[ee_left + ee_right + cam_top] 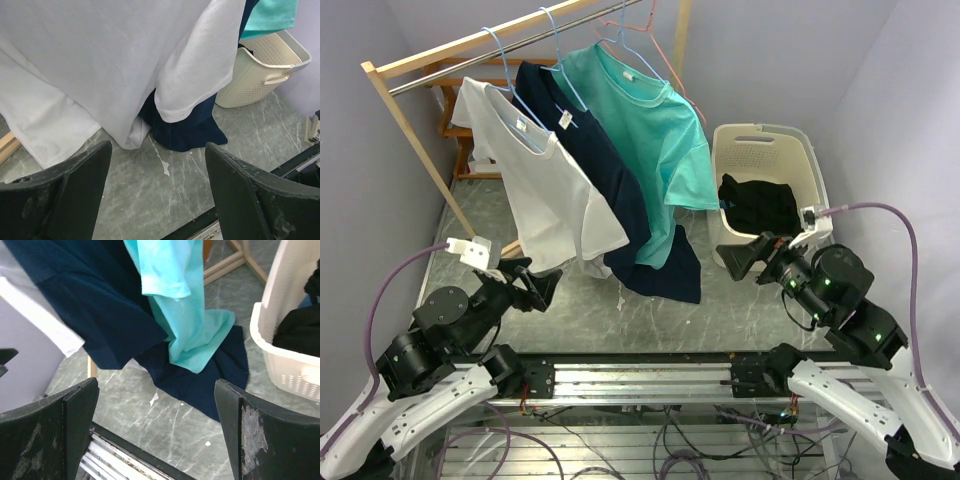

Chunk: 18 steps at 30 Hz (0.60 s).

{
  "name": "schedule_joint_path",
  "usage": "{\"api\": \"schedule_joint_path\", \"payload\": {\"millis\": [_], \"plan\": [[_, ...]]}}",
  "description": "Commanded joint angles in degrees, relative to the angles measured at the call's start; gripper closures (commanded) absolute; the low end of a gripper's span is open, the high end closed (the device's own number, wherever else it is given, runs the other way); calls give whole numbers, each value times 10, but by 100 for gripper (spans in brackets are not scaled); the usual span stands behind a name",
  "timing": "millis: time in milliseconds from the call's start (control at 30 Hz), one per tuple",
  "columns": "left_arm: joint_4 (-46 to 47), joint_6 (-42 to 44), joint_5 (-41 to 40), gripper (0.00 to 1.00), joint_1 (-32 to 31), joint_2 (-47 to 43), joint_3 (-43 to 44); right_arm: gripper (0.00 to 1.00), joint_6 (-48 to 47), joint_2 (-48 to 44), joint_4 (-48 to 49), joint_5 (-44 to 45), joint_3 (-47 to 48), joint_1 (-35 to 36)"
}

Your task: Remove the t-shirt from the hanger

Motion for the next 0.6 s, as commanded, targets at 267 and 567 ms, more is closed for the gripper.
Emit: {"api": "schedule_joint_path", "payload": {"millis": [267, 567], "plan": [[0, -1, -8, 5, -1, 10, 11, 15, -60, 17, -8, -49, 30, -1], [2, 4, 0, 14, -1, -2, 8, 100, -133, 108, -28, -11, 166, 0]]}}
